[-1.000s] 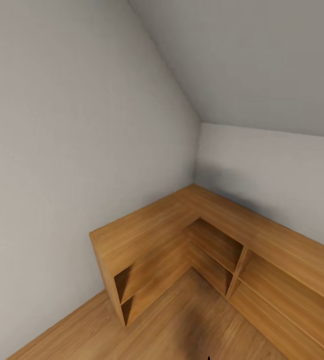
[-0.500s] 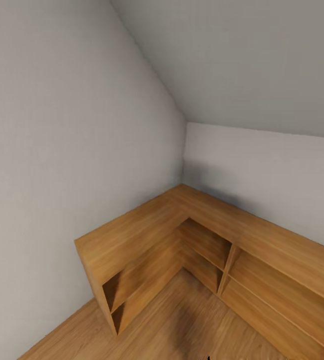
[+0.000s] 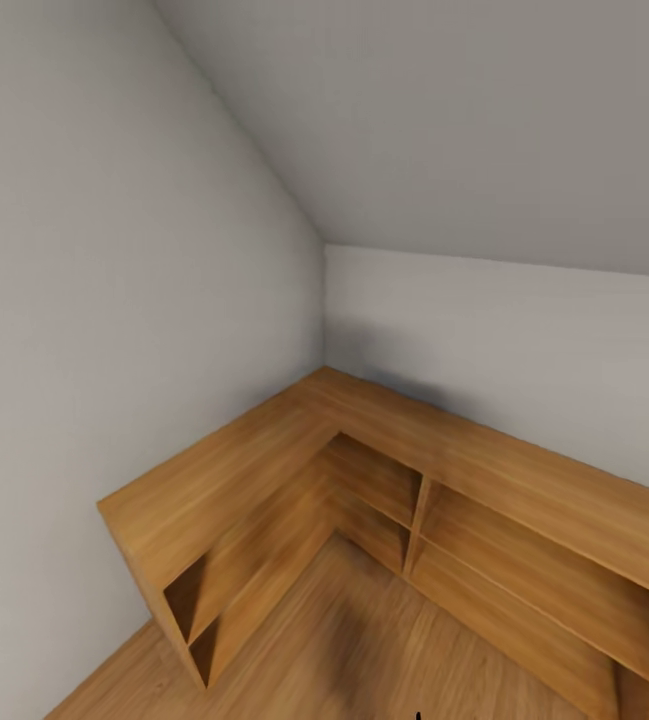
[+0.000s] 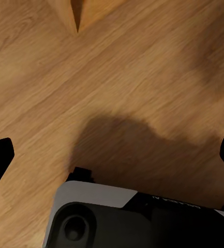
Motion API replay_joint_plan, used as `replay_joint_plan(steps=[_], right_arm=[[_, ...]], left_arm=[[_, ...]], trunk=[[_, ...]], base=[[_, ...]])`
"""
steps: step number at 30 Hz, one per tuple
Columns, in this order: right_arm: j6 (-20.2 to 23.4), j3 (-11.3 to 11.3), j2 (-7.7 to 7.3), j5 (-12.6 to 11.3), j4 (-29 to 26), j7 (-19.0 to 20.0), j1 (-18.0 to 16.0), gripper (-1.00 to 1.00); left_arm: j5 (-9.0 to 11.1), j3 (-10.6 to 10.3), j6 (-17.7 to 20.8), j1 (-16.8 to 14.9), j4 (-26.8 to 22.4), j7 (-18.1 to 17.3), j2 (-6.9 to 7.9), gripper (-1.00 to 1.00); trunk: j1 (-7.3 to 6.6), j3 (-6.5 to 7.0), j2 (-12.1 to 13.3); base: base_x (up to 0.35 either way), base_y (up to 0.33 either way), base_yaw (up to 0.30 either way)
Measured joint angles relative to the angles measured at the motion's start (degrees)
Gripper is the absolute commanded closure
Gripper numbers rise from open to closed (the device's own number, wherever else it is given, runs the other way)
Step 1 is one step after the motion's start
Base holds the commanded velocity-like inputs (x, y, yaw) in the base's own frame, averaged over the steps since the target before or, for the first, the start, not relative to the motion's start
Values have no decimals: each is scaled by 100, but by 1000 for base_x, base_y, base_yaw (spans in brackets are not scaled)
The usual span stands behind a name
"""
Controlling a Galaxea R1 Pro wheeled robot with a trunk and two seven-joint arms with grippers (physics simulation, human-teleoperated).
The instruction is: In the bedroom, organize the workspace by keeping the computer under the desk, ensuring the monitor is on the desk, placing the keyboard on the desk next to the monitor, placing the mouse on the desk next to the keyboard, moving the folder from the swivel chair onto the desk next to the mouse, stacking the notebook on top of the folder with the pen on top of the notebook, and positioning the swivel chair next to the desk.
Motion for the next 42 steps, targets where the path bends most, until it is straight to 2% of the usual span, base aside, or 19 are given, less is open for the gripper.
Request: replay_joint_plan(steps=[4, 14, 42], right_arm=[[1, -9, -16, 4, -6, 3, 0, -100], [51, -16, -14, -4, 2, 364, 0, -100], [76, 21, 21, -20, 20, 395, -9, -100]], left_arm=[[4, 2, 2, 0, 1, -3, -15, -100], [9, 4, 3, 0, 35, -4, -103, -100], [46, 54, -86, 0, 30, 30, -92, -100]], trunk=[[0, 0, 0], [0, -10, 0], [0, -50, 0]], base=[[0, 0, -287], [0, 0, -288], [0, 0, -288]])
